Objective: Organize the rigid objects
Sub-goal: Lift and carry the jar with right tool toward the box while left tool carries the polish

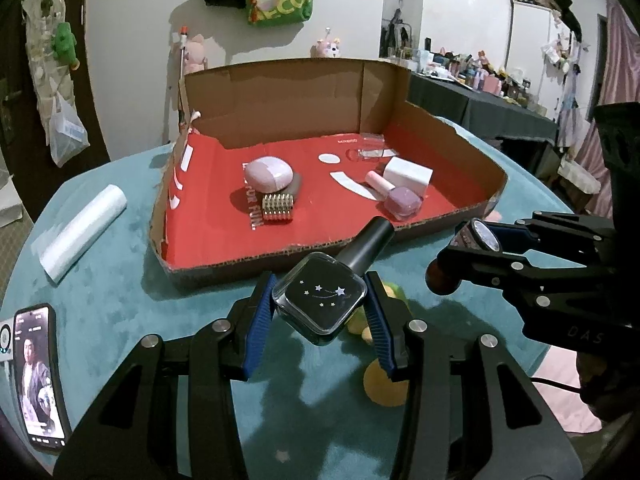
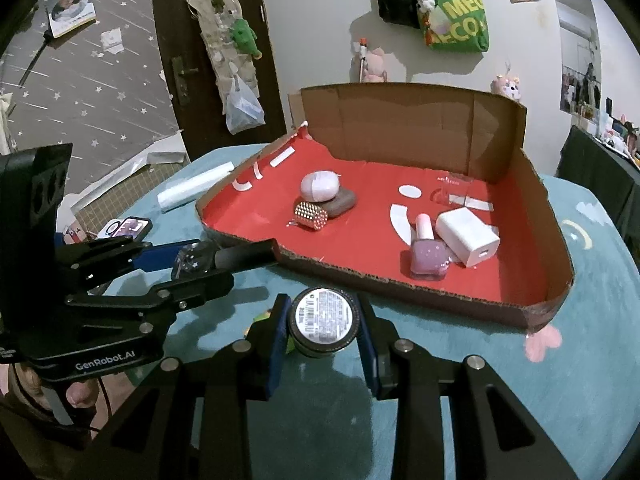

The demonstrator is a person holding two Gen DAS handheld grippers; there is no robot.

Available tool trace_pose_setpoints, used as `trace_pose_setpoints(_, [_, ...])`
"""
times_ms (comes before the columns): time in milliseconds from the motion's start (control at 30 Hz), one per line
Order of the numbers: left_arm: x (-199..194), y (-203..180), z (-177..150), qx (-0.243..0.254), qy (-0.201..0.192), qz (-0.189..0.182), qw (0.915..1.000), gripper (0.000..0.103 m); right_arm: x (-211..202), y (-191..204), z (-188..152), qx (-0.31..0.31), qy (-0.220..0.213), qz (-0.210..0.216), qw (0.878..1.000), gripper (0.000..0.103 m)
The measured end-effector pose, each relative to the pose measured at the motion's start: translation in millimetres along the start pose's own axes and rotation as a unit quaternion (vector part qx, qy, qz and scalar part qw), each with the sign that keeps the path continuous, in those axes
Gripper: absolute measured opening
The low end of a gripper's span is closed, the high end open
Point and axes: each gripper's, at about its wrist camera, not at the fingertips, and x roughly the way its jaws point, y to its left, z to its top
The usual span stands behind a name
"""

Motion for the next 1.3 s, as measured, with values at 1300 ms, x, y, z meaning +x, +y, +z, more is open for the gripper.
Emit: trace_pose_setpoints(1300, [33.1,19.0,37.1,-0.005,0.004,0.001,1.0000,0.042,25.1,-24.5,37.5,0.002,-0.010,-0.014,1.000,0.034])
